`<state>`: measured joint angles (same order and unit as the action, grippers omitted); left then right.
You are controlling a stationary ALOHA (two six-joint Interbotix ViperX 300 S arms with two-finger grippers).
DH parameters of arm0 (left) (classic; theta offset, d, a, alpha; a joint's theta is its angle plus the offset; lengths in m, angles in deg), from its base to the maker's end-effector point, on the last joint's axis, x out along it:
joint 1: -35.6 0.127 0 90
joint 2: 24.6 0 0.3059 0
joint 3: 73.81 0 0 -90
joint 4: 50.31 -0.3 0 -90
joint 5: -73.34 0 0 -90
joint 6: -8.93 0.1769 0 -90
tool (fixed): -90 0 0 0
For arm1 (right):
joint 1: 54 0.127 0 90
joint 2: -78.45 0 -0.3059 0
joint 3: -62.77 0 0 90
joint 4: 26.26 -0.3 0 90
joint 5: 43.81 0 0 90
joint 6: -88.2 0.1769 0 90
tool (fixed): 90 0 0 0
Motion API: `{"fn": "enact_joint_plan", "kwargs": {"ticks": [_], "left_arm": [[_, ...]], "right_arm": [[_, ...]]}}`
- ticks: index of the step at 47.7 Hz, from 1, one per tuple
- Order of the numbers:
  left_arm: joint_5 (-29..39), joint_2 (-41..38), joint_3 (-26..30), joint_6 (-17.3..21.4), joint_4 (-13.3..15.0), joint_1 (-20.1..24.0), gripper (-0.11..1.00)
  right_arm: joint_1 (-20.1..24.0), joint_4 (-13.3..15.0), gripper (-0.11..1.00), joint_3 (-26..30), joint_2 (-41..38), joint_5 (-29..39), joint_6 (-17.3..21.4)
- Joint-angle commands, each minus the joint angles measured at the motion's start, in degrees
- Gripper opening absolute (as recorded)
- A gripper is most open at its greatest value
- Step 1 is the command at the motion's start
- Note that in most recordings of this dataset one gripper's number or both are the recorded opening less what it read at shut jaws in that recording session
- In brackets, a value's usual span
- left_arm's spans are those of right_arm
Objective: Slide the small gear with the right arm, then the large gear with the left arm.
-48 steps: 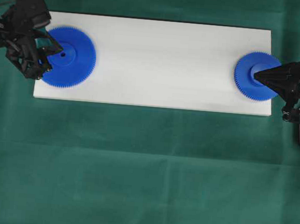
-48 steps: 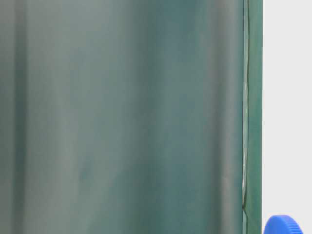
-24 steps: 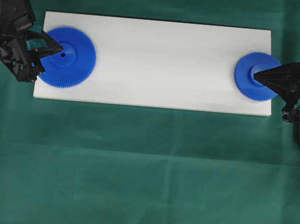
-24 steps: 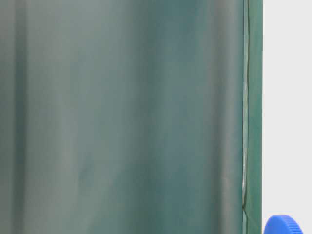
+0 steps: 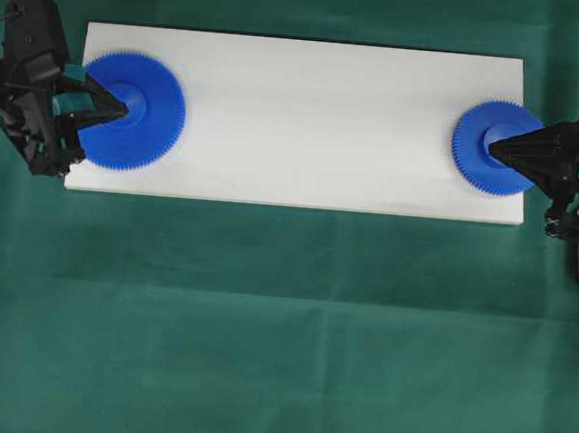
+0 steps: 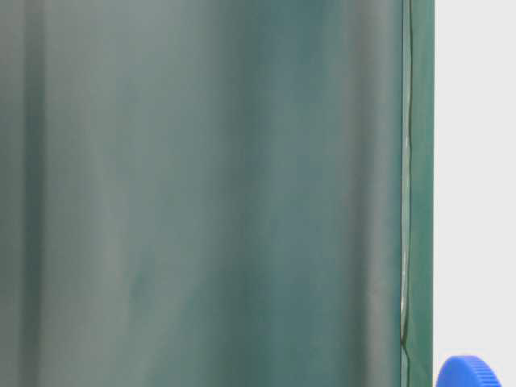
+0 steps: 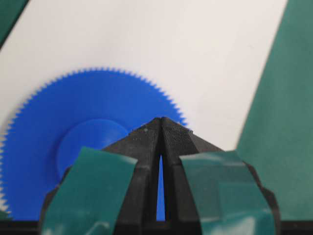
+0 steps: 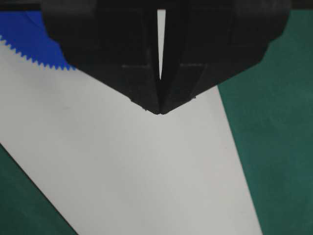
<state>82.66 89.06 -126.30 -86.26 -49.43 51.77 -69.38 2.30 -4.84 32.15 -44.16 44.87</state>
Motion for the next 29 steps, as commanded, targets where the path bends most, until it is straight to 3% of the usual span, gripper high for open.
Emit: {"fn": "enact_joint_plan", "kwargs": {"ticks": [1,29], "left_arm": [[-0.6,0.3,0.6,0.0,0.1,-1.7,0.0],[-5.4,0.3,0.2,0.0,0.1,-9.7,0.0]], "right_arm": [[1.1,0.0,0.5,0.6,-0.1,-0.8,0.0],[6.1,0.4,0.5,0.5,-0.1,-1.4,-0.4]]}}
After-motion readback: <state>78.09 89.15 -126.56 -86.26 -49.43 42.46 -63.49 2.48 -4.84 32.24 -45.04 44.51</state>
